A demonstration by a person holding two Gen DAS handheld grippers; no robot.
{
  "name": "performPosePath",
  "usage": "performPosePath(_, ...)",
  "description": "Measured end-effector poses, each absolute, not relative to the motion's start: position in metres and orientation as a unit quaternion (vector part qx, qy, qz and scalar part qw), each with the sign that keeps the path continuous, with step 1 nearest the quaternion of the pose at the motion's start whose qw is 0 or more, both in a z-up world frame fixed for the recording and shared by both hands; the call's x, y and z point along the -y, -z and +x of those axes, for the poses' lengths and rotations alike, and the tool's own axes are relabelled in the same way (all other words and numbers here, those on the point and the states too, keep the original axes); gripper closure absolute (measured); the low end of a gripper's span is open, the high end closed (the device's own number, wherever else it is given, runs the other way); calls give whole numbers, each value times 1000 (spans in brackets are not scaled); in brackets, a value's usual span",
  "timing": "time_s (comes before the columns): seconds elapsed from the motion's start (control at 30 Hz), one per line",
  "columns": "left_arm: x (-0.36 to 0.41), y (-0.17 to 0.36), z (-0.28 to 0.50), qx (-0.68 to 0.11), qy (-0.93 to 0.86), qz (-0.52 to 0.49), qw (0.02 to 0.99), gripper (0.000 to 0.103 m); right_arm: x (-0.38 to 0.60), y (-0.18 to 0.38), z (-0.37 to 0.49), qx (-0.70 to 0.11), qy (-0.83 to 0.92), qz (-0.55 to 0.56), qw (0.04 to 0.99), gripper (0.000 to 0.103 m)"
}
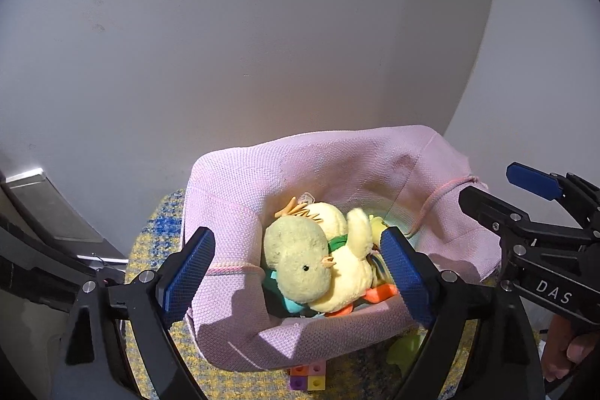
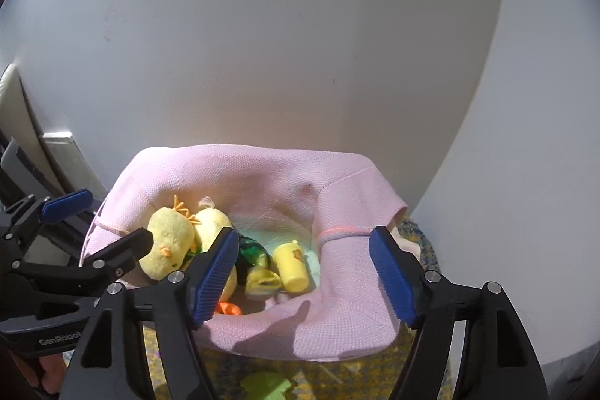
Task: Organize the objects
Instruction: 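Carry the chick plush and minion keychain into the crate and release both, then withdraw both tools from the crate toward the block cube and frog toy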
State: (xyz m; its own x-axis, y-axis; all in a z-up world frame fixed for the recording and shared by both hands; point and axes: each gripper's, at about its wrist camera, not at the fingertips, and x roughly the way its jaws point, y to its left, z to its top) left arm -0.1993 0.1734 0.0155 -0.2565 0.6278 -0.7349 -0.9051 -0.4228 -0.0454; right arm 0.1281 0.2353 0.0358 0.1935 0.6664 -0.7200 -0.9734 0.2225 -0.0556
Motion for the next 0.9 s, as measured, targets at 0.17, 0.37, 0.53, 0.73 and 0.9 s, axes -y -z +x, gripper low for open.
performPosePath(0.17, -161, -24, -197, -192, -770, -350, 498, 12, -229, -43, 124, -284, -565, -262, 729, 31)
performPosePath(0.37, -145, -38, -189, -187, -776, -340, 498, 12, -218, -59, 119, -272, -569, -256, 733, 31)
performPosePath(0.53, -131, -48, -183, -184, -780, -333, 496, 10, -202, -71, 115, -267, -570, -251, 735, 30)
performPosePath(0.73, -111, -53, -174, -181, -787, -327, 491, 2, -187, -74, 111, -265, -567, -248, 739, 30)
performPosePath(0.9, -96, -56, -165, -182, -795, -312, 487, 0, -175, -73, 103, -263, -562, -250, 743, 30)
